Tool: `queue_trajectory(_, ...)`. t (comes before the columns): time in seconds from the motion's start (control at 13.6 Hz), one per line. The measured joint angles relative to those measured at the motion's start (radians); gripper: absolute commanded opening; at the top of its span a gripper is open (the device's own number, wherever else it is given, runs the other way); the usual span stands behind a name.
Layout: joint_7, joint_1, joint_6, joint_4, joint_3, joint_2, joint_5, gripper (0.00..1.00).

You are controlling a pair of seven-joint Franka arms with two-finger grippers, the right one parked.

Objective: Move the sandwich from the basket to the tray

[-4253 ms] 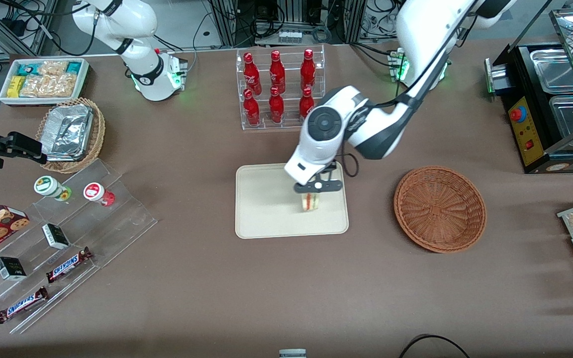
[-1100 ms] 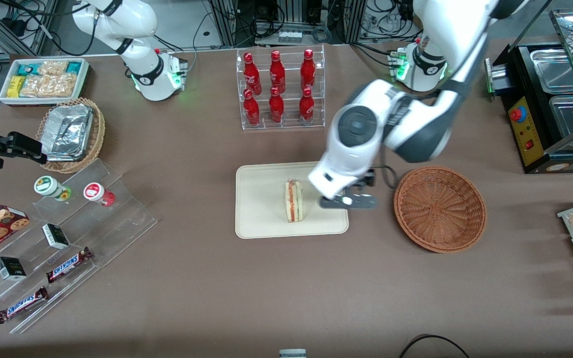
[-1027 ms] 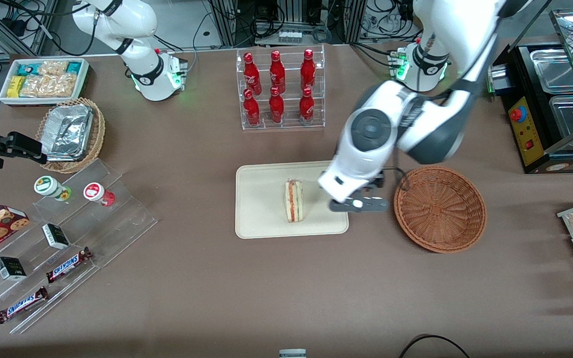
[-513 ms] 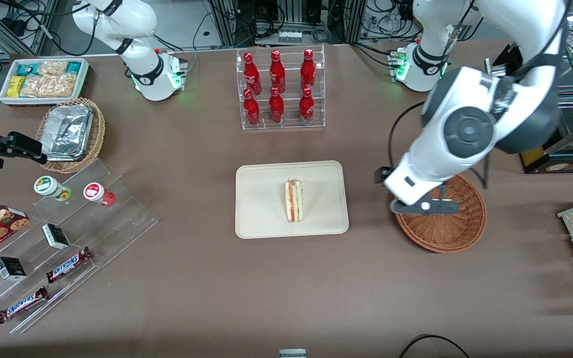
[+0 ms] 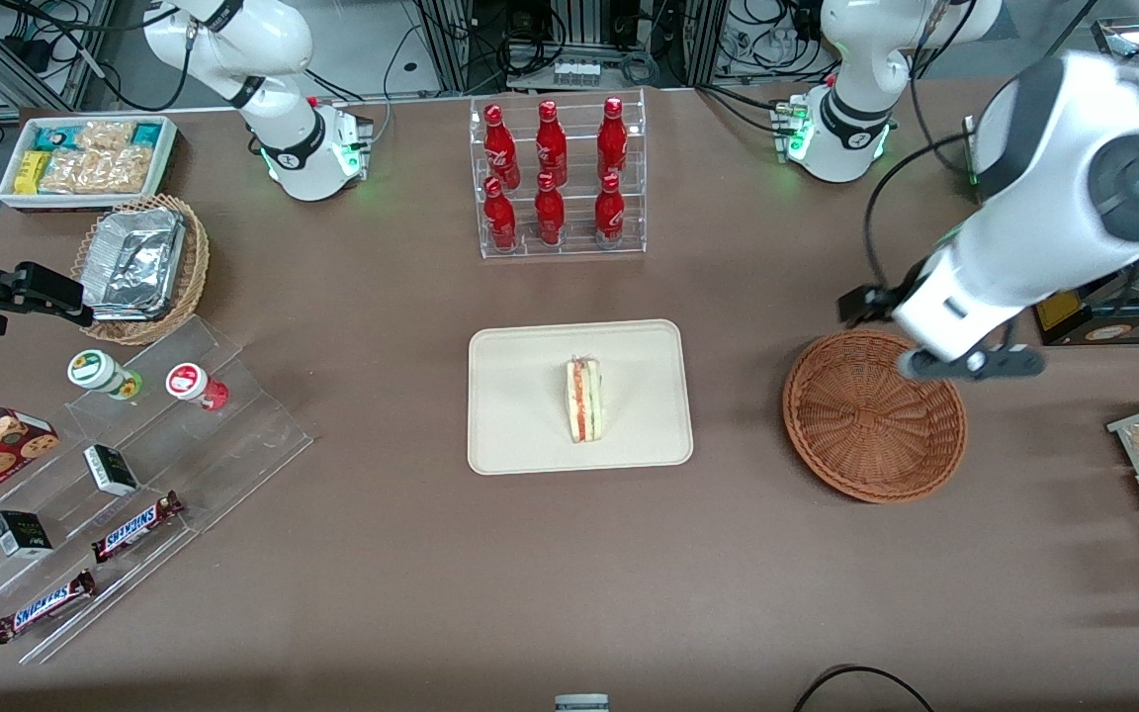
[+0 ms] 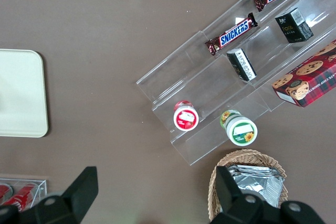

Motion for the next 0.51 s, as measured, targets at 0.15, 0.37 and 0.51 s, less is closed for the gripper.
queue_trajectory(0.15,0.003,-0.003,-0.064,-0.012,0.011,-0.061,-0.001,1.00)
queue_trajectory(0.37,0.004,0.000,-0.177,-0.012,0.017,-0.124,0.000,1.00)
queue_trajectory(0.51,0.049,0.017,-0.220,-0.011,0.031,-0.144,0.003,1.00)
